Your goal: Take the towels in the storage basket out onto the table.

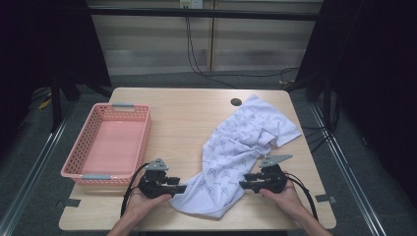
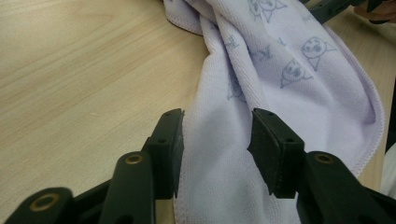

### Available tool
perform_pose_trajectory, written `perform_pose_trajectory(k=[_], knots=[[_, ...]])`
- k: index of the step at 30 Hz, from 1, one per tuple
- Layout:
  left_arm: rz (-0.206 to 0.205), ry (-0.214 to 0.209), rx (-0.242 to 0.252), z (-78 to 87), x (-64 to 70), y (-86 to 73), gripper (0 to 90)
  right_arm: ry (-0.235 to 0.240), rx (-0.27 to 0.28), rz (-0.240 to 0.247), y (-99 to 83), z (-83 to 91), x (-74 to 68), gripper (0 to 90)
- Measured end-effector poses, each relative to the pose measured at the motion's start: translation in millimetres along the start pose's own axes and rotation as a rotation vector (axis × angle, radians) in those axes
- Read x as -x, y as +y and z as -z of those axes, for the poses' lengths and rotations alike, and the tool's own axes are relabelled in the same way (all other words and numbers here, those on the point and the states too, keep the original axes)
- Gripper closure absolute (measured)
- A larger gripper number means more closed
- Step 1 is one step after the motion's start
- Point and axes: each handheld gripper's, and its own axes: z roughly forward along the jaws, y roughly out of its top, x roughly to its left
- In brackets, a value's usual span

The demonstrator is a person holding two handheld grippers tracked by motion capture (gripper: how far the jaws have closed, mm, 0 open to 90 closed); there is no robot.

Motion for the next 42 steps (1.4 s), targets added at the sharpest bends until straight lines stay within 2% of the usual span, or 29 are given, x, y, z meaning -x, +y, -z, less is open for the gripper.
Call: perform_pose_trajectory(k=[3, 4, 6, 8, 9, 11, 12, 13, 15, 16, 17, 18, 21, 23, 24, 25, 26, 28, 29, 32, 34, 36, 42], knots=[[0.016, -0.01, -0.02, -2.9, 0.9, -0.2, 49.4, -0.023, -0.002, 0.016, -2.3, -1.0, -3.9, 57.8], [0.007, -0.004, -0.027, -3.0, 0.9, -0.5, 49.1, -0.028, -0.004, 0.022, -2.6, -0.6, -4.7, 58.5], [-0.007, 0.007, -0.045, -5.0, 1.4, -1.2, 48.6, -0.016, -0.013, 0.039, -3.4, 0.2, -5.4, 66.2], [-0.018, -0.001, -0.051, -5.6, 3.1, -1.8, 48.9, 0.015, -0.02, 0.04, -4.4, 0.4, -5.3, 79.5], [-0.03, -0.012, -0.058, -5.9, 4.4, -2.3, 54.2, 0.032, -0.014, 0.027, -4.5, 0.9, -5.3, 83.7], [-0.055, -0.04, -0.075, -7.0, 8.0, -3.4, 63.8, 0.049, 0.003, 0.021, -3.2, 4.5, -5.4, 86.0], [-0.067, -0.068, -0.095, -8.6, 11.2, -4.6, 71.5, 0.051, 0.02, 0.011, -2.5, 7.9, -5.4, 86.4], [-0.055, -0.116, -0.115, -10.0, 12.3, -5.1, 82.9, 0.06, 0.042, -0.001, -1.9, 12.9, -4.3, 86.7], [-0.059, -0.113, -0.119, -10.3, 13.4, -4.8, 86.1, 0.051, 0.076, -0.017, -1.2, 22.7, -2.7, 87.1], [-0.043, -0.119, -0.114, -10.3, 12.4, -4.2, 86.3, 0.048, 0.089, -0.024, -1.1, 26.5, -1.6, 87.1], [-0.019, -0.138, -0.091, -8.8, 10.2, -3.1, 86.5, 0.038, 0.108, -0.032, -0.8, 31.2, 0.1, 87.1], [0.008, -0.162, -0.047, -5.4, 7.8, -0.3, 86.8, 0.029, 0.127, -0.045, -0.2, 36.2, 1.8, 87.2], [0.053, -0.202, 0.062, 6.1, 3.4, 9.3, 87.0, 0.012, 0.191, -0.072, 4.1, 52.1, 8.0, 87.3], [0.056, -0.179, 0.098, 16.9, 0.1, 21.5, 87.0, -0.005, 0.235, -0.083, 10.5, 64.7, 12.8, 87.3], [0.056, -0.173, 0.133, 24.3, -3.6, 32.1, 87.0, -0.006, 0.265, -0.094, 14.7, 72.2, 15.3, 87.3], [0.056, -0.173, 0.133, 24.3, -3.6, 32.1, 87.0, -0.006, 0.265, -0.094, 14.7, 72.2, 15.3, 87.3], [0.059, -0.163, 0.151, 29.0, -5.3, 38.9, 87.0, -0.023, 0.32, -0.091, 24.0, 86.0, 19.2, 87.4], [0.066, -0.162, 0.212, 39.1, -8.0, 52.6, 87.0, -0.048, 0.371, -0.086, 36.6, 101.8, 22.1, 87.5], [0.06, -0.149, 0.234, 44.6, -9.1, 60.2, 87.0, -0.063, 0.394, -0.08, 43.5, 109.2, 23.3, 87.5], [0.061, -0.149, 0.319, 62.7, -10.3, 83.4, 87.1, -0.103, 0.447, -0.068, 66.8, 129.3, 27.7, 87.5], [0.03, -0.127, 0.361, 75.3, -8.7, 99.8, 87.1, -0.122, 0.489, -0.057, 83.9, 141.5, 28.9, 87.6], [0.02, -0.108, 0.408, 87.2, -7.4, 116.3, 87.1, -0.145, 0.522, -0.045, 101.5, 152.8, 27.9, 87.6], [-0.017, -0.052, 0.479, 119.5, -11.4, 164.6, 87.1, -0.178, 0.593, 0.002, 147.4, 186.7, 20.2, 87.6]])
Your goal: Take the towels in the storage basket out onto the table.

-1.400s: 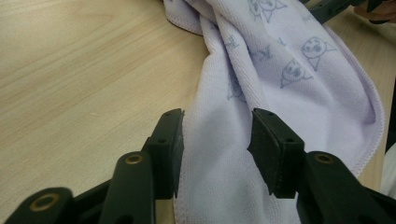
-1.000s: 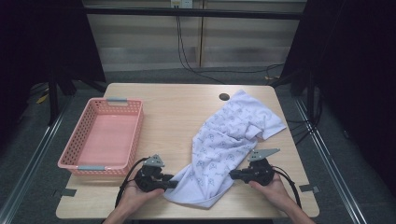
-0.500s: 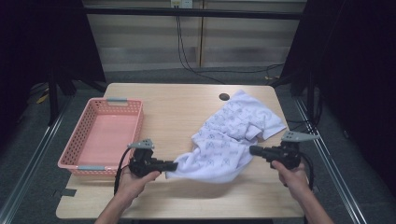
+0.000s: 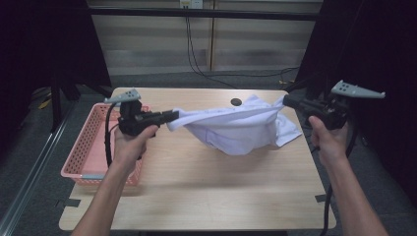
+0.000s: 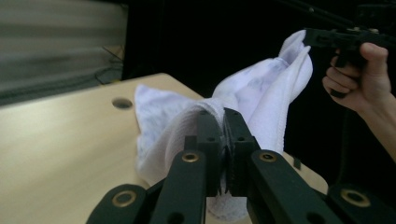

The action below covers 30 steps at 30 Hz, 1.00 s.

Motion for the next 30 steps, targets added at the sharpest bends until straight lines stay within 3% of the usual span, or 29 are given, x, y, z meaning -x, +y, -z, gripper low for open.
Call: perform_pose_trajectory(k=[6, 10, 11, 12, 13, 14, 17, 18, 21, 24, 26, 30], knots=[[-0.05, 0.029, 0.094, 6.8, 9.6, 56.5, 87.1, -0.024, 0.092, 0.047, 58.8, 8.0, -5.7, 87.7], [-0.095, 0.026, 0.163, 21.9, 29.7, 91.3, 87.1, -0.028, 0.163, 0.076, 98.0, 17.5, -13.6, 87.7], [-0.106, 0.024, 0.179, 26.1, 36.9, 95.5, 87.1, -0.029, 0.18, 0.089, 106.2, 21.3, -17.3, 87.7], [-0.137, 0.02, 0.165, 32.3, 49.7, 96.9, 87.1, -0.02, 0.203, 0.095, 112.1, 26.3, -21.3, 87.8], [-0.154, 0.021, 0.154, 34.4, 54.2, 94.7, 87.1, 0.001, 0.228, 0.1, 114.9, 33.8, -26.4, 87.8], [-0.155, 0.013, 0.145, 35.7, 57.4, 90.8, 87.1, 0.0, 0.219, 0.105, 112.9, 35.9, -28.1, 87.8], [-0.148, 0.009, 0.069, 36.7, 60.6, 66.5, 87.0, 0.01, 0.159, 0.093, 88.2, 38.6, -28.8, 87.8], [-0.128, -0.001, 0.044, 35.8, 58.6, 50.4, 87.0, 0.014, 0.14, 0.085, 77.8, 38.6, -29.1, 87.8], [-0.084, -0.02, -0.017, 33.1, 52.3, 4.8, 86.9, 0.034, 0.043, 0.068, 23.0, 39.4, -35.3, 87.8], [-0.027, -0.036, -0.081, 31.8, 50.3, -43.9, 86.8, 0.065, -0.013, 0.026, -18.2, 42.0, -38.4, 87.8], [0.004, -0.052, -0.119, 33.9, 53.1, -79.3, 86.5, 0.094, -0.06, -0.022, -58.8, 48.5, -41.9, 87.8], [0.047, -0.067, -0.181, 34.9, 62.7, -129.2, 86.1, 0.11, -0.132, -0.079, -117.5, 62.4, -54.9, 87.8]])
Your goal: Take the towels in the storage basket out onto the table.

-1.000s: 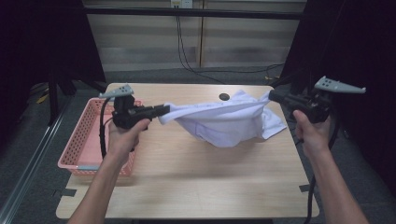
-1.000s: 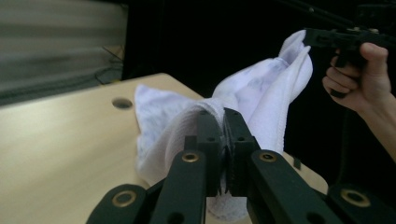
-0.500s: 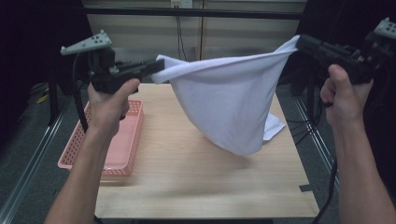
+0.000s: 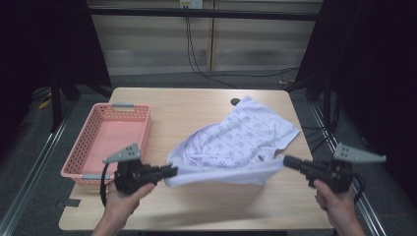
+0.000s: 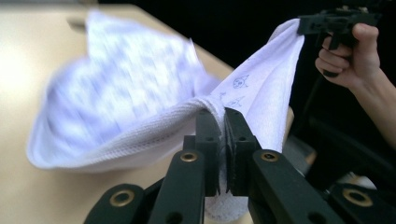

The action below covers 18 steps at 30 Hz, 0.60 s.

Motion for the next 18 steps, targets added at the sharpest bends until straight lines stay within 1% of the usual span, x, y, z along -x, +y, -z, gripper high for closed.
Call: perform_pose_trajectory(k=[1, 2, 3, 4, 5, 6, 7, 8, 9, 10, 11, 12, 13, 14, 15, 16, 17, 18], knots=[[0.011, -0.002, -0.026, -1.9, 1.6, -11.2, 86.0, 0.002, -0.022, -0.012, -10.4, 0.3, -2.2, 87.8], [0.017, 0.007, -0.057, -2.8, 4.0, -23.5, 85.9, 0.003, -0.05, -0.013, -23.2, 1.0, -5.7, 87.8], [0.029, 0.009, -0.067, -1.8, 6.0, -32.7, 85.8, 0.01, -0.07, -0.023, -37.6, 3.5, -10.2, 87.8], [0.044, -0.001, -0.076, -0.6, 7.6, -39.0, 85.7, 0.025, -0.083, -0.039, -47.5, 6.6, -13.7, 87.7], [0.052, -0.018, -0.096, 0.9, 10.3, -46.3, 85.5, 0.026, -0.091, -0.045, -53.9, 9.8, -17.3, 87.5], [0.051, -0.02, -0.116, 3.4, 13.3, -52.9, 85.1, 0.032, -0.103, -0.056, -61.5, 14.4, -21.8, 87.1], [0.051, -0.027, -0.144, 5.9, 17.3, -58.4, 83.3, 0.049, -0.131, -0.064, -67.2, 18.5, -26.7, 85.9], [0.036, -0.035, -0.179, 8.7, 20.0, -62.7, 81.4, 0.045, -0.153, -0.051, -71.1, 22.9, -32.7, 82.0], [0.02, -0.03, -0.208, 11.2, 21.6, -66.1, 78.4, 0.04, -0.163, -0.04, -74.0, 27.3, -38.3, 73.1], [0.021, -0.02, -0.22, 13.0, 22.1, -69.0, 74.3, 0.036, -0.173, -0.045, -76.0, 30.6, -41.5, 66.6], [0.025, -0.011, -0.224, 14.1, 20.6, -70.1, 70.3, 0.026, -0.188, -0.05, -77.5, 32.1, -42.1, 64.4], [0.041, 0.005, -0.215, 14.2, 13.5, -71.1, 66.8, 0.016, -0.19, -0.042, -78.6, 32.0, -41.6, 63.1], [0.041, 0.005, -0.215, 14.2, 13.5, -71.1, 63.7, 0.016, -0.19, -0.042, -78.6, 32.0, -41.6, 63.1], [0.043, 0.016, -0.206, 11.1, 5.9, -69.4, 63.9, -0.009, -0.18, -0.046, -79.9, 25.0, -30.3, 57.8], [0.033, 0.02, -0.207, 8.6, 2.4, -68.1, 63.8, -0.022, -0.176, -0.033, -79.3, 21.5, -26.6, 58.0], [0.038, 0.019, -0.204, 4.8, -1.2, -66.8, 63.7, -0.037, -0.185, -0.011, -78.7, 18.2, -24.1, 57.8], [0.041, 0.036, -0.211, -0.7, -7.0, -64.0, 63.9, -0.051, -0.187, -0.001, -78.1, 14.4, -21.3, 57.1], [0.04, 0.059, -0.22, -7.2, -11.9, -60.2, 63.9, -0.066, -0.189, -0.001, -77.1, 8.5, -16.3, 57.0]])
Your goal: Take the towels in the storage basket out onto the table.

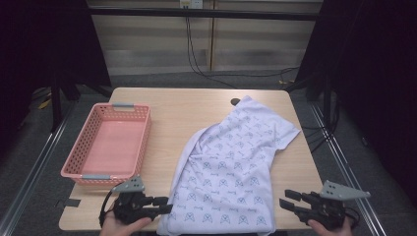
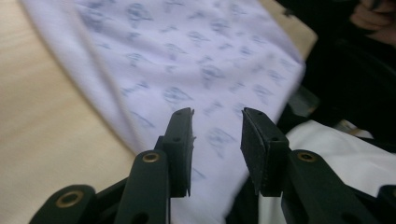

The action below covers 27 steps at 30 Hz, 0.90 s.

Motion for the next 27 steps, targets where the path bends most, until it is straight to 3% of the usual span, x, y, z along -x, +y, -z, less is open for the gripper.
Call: perform_pose_trajectory(k=[2, 6, 8, 10, 12, 14, 16, 17, 18, 20, 21, 23, 24, 27], knots=[[-0.032, 0.019, -0.005, -12.1, -8.8, 12.5, 63.4, -0.009, -0.018, 0.02, 5.9, -13.2, 8.8, 56.3], [-0.041, 0.066, -0.006, -38.9, -31.9, 40.3, 59.9, -0.051, -0.048, 0.063, 22.3, -42.2, 30.5, 56.4], [-0.025, 0.073, 0.002, -50.7, -44.6, 48.8, 59.4, -0.075, -0.073, 0.066, 28.5, -57.9, 45.4, 56.7], [-0.005, 0.082, -0.005, -61.6, -54.8, 52.6, 58.5, -0.088, -0.101, 0.049, 32.0, -74.1, 59.7, 56.2], [-0.012, 0.146, -0.026, -71.3, -63.5, 55.0, 57.7, -0.096, -0.126, 0.022, 33.5, -87.3, 69.8, 56.3], [-0.006, 0.147, -0.034, -76.9, -71.1, 56.3, 56.4, -0.11, -0.165, 0.029, 34.0, -102.7, 76.7, 55.6], [-0.025, 0.164, -0.047, -81.2, -73.1, 56.9, 54.3, -0.116, -0.181, 0.007, 32.9, -112.5, 80.9, 56.2], [-0.028, 0.181, -0.06, -82.5, -73.4, 56.4, 54.8, -0.117, -0.19, -0.001, 32.3, -115.7, 81.9, 63.2], [-0.023, 0.202, -0.083, -85.2, -73.9, 54.8, 56.8, -0.11, -0.191, 0.001, 31.7, -116.8, 82.1, 71.4], [-0.04, 0.216, -0.099, -87.3, -73.4, 50.9, 70.9, -0.091, -0.194, 0.006, 31.0, -113.9, 77.6, 83.9], [-0.028, 0.194, -0.091, -86.5, -73.5, 50.2, 81.9, -0.076, -0.179, 0.009, 31.2, -108.3, 74.1, 90.0], [-0.026, 0.191, -0.086, -83.3, -72.3, 49.8, 87.9, -0.061, -0.166, 0.007, 30.6, -98.0, 68.7, 90.0], [0.002, 0.159, -0.058, -77.3, -74.5, 48.7, 88.3, -0.062, -0.155, 0.007, 29.6, -93.5, 66.9, 90.0], [0.024, 0.155, -0.04, -70.5, -77.9, 47.9, 88.8, -0.064, -0.151, -0.001, 21.8, -79.8, 64.3, 90.0]])
